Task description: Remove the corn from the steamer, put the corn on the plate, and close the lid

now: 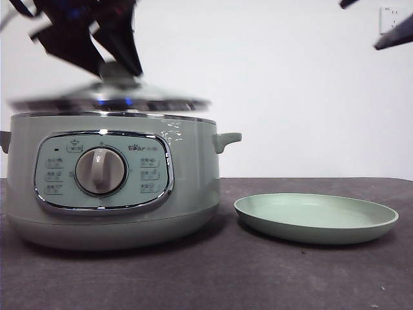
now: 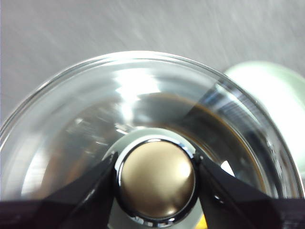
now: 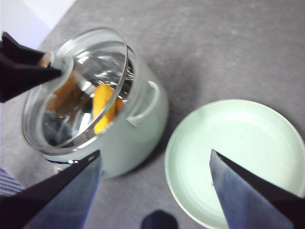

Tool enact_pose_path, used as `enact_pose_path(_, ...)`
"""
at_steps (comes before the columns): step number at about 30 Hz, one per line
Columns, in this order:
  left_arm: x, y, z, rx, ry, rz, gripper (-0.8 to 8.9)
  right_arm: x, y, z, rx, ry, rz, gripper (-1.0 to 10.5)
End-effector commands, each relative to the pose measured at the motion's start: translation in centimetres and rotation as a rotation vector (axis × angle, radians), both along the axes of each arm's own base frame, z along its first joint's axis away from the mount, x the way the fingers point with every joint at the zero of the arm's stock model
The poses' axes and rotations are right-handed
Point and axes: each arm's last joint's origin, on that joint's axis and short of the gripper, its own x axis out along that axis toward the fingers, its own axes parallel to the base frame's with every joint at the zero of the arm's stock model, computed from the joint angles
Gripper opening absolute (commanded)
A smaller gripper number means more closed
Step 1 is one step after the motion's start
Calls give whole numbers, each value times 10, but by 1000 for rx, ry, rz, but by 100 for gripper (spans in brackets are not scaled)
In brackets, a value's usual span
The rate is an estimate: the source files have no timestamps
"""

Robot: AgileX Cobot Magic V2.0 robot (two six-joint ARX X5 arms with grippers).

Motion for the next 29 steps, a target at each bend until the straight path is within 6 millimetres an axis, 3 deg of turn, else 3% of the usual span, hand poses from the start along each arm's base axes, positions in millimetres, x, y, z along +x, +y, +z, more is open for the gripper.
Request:
enact_pose_path(1,-20,13,33,-28,-157,51,-9,7,16,1,21,4,49,378)
enact_pose_path(7,-81,49,78,-59,-373,208,-9,41,89,7,-89,37,202,378)
enact_pose_path(9,-100,61,86,-54,-420,281,-9,53,121,10,-124,31,265,378)
enact_pose_path(14,-129,78,93,-39,-469,375,-9,78,172,9,-242,39,323,378)
enact_pose_path(21,-154,91,95,-37,-493,418,-9,111,237,-7,-383,77,419,378)
enact_pose_path(29,-160,94,93,-21,-472,415,-9,128,290,-46,-547,84,450,379)
